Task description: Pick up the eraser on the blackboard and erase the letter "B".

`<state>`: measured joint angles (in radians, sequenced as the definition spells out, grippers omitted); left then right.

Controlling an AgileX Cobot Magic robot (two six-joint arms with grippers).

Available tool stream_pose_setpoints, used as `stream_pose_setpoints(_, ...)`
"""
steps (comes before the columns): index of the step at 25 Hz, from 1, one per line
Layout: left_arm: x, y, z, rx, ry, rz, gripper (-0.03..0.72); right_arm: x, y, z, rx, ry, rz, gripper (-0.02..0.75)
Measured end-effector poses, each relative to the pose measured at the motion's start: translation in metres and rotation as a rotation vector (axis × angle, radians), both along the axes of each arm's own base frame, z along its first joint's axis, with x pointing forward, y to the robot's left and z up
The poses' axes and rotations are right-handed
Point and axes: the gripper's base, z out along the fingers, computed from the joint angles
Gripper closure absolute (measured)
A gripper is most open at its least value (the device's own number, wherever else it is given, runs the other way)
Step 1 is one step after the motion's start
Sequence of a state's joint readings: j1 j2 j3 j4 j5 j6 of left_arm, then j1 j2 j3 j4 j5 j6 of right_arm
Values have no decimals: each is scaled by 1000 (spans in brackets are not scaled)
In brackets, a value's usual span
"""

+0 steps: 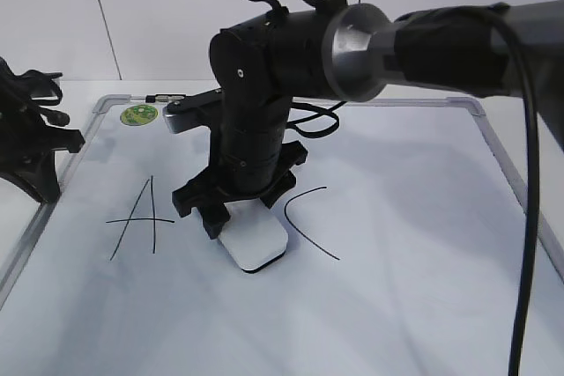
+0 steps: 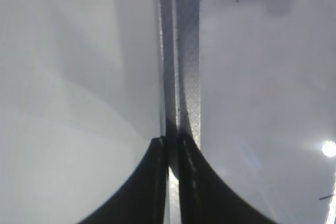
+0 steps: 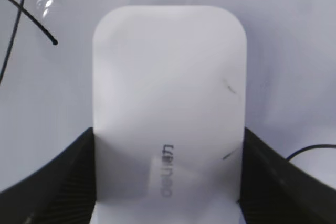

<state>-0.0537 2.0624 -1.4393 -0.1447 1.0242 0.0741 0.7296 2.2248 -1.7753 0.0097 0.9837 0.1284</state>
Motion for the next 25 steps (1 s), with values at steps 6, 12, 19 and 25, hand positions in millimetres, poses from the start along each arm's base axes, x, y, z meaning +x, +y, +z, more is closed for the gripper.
stream_pose_setpoints(6, 0, 0, 0, -1, 0, 0, 672, 0, -2, 7, 9, -7, -10, 178)
stream_pose_setpoints(12, 0, 0, 0, -2, 2, 1, 672, 8, -14, 22, -50, -23, -16, 178)
stream_pose_setpoints(19, 0, 0, 0, -2, 2, 1, 672, 17, -7, 68, 28, -112, -21, 178)
stream_pose_setpoints(25, 0, 0, 0, -2, 2, 1, 672, 18, -3, 66, 53, -101, -26, 178)
